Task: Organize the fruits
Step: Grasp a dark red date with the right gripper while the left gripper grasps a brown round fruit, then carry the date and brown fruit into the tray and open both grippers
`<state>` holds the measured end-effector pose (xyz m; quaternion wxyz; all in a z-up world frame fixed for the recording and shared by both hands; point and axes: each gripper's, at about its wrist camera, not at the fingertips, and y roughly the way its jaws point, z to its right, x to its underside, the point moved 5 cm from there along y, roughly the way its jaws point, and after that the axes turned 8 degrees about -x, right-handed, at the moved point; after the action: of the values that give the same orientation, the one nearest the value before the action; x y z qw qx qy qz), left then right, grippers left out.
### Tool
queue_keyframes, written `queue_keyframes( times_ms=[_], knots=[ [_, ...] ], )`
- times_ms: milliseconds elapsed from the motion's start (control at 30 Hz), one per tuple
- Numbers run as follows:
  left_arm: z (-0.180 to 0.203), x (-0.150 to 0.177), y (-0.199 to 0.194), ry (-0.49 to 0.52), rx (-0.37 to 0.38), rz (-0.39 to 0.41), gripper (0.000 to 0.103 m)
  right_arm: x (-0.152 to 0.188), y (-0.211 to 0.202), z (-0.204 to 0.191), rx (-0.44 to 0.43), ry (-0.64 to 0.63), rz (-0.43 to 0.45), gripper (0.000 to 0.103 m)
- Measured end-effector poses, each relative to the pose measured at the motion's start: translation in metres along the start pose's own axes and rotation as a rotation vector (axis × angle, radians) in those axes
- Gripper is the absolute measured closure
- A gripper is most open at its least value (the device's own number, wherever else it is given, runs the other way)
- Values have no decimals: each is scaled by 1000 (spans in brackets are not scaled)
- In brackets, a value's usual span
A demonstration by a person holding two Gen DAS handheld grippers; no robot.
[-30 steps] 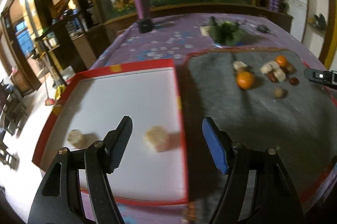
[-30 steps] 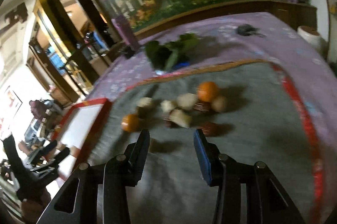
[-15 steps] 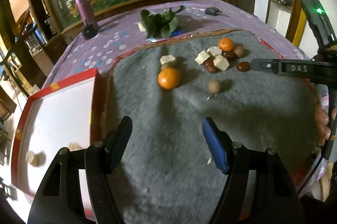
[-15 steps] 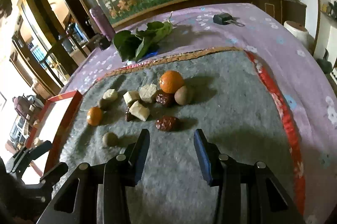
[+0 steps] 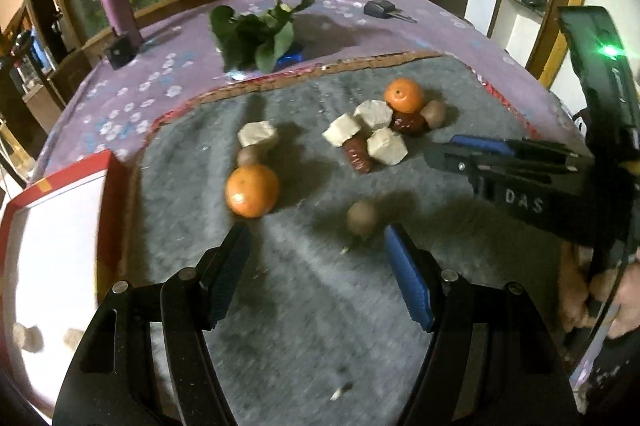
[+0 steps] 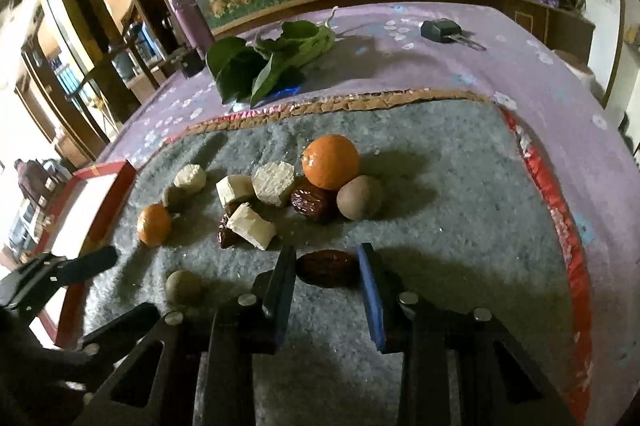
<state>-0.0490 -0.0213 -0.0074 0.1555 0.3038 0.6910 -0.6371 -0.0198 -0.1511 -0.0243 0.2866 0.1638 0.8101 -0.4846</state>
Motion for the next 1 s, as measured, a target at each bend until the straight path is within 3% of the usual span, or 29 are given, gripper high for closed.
queue_keyframes(
  times_ms=[167, 267, 333, 400, 600, 767, 1000],
  knots=[
    [14, -1, 16, 4, 47, -38, 34, 0, -1, 2, -29, 16, 9, 72],
    [14, -1, 26, -2, 36, -42, 45, -1, -2, 2, -37, 22, 11, 72],
    [11, -5, 25, -16, 31, -34, 68, -1, -2, 2, -34, 17, 11, 72],
    [7, -7, 26, -25, 29, -28, 80, -1, -2, 1, -37, 20, 11, 72],
    [5, -5, 17, -15, 37, 3, 81, -2, -3, 2, -48, 38, 19, 72],
    [-17, 3, -4, -70, 34, 35, 81, -3, -7, -1, -78, 52, 45, 72],
    [-53, 29, -39, -130, -32, 91, 81, -2, -17, -53, -178, -16, 103, 73]
  ],
)
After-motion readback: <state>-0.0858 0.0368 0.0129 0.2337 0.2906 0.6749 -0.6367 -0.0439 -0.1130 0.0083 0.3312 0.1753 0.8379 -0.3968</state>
